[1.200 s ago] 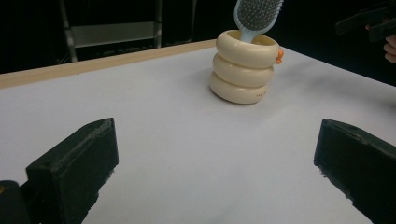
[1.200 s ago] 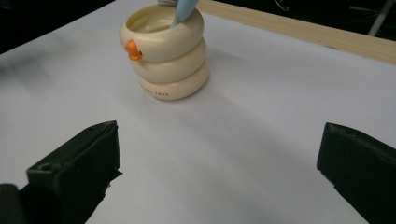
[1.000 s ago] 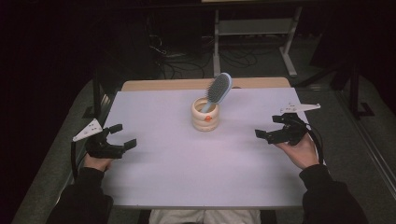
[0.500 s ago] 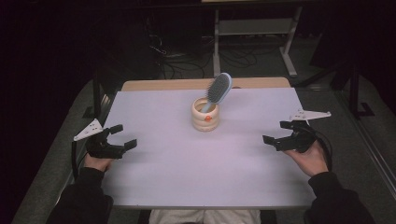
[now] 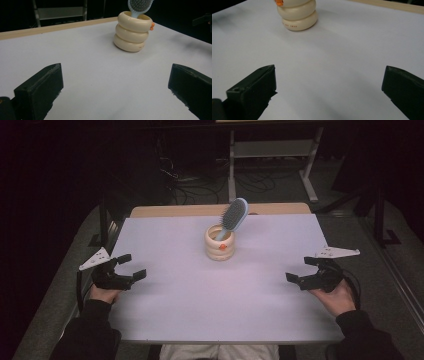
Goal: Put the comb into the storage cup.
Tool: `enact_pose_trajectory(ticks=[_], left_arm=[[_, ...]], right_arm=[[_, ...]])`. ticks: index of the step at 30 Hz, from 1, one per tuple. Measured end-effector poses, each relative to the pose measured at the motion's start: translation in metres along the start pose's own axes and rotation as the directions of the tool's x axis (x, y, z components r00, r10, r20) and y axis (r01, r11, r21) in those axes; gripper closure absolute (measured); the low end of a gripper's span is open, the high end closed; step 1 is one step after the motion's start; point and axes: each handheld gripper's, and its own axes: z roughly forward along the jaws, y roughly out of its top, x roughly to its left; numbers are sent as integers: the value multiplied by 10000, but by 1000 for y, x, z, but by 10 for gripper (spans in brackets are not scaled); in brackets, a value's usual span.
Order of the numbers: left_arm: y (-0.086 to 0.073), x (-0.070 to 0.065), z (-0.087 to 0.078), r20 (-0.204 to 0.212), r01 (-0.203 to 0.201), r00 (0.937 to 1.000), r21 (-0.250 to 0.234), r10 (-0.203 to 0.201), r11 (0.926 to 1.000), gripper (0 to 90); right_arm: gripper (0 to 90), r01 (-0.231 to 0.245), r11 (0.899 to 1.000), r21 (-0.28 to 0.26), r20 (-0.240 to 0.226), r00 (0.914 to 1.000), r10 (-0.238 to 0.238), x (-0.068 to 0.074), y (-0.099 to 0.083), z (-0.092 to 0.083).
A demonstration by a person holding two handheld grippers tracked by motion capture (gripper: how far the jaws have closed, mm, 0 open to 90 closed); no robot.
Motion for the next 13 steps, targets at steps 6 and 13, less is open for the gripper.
enact_pose_trajectory(ticks=[6,13], left_arm=[[0,0,-1,-33,16,10000,-11,-16,10000,0],[0,0,-1,-64,30,10000,-30,-31,10000,0]], right_arm=[[0,139,9998,140,-80,9999,-138,5,-8,-1],[0,212,9988,444,-49,9998,-210,9,-15,2]])
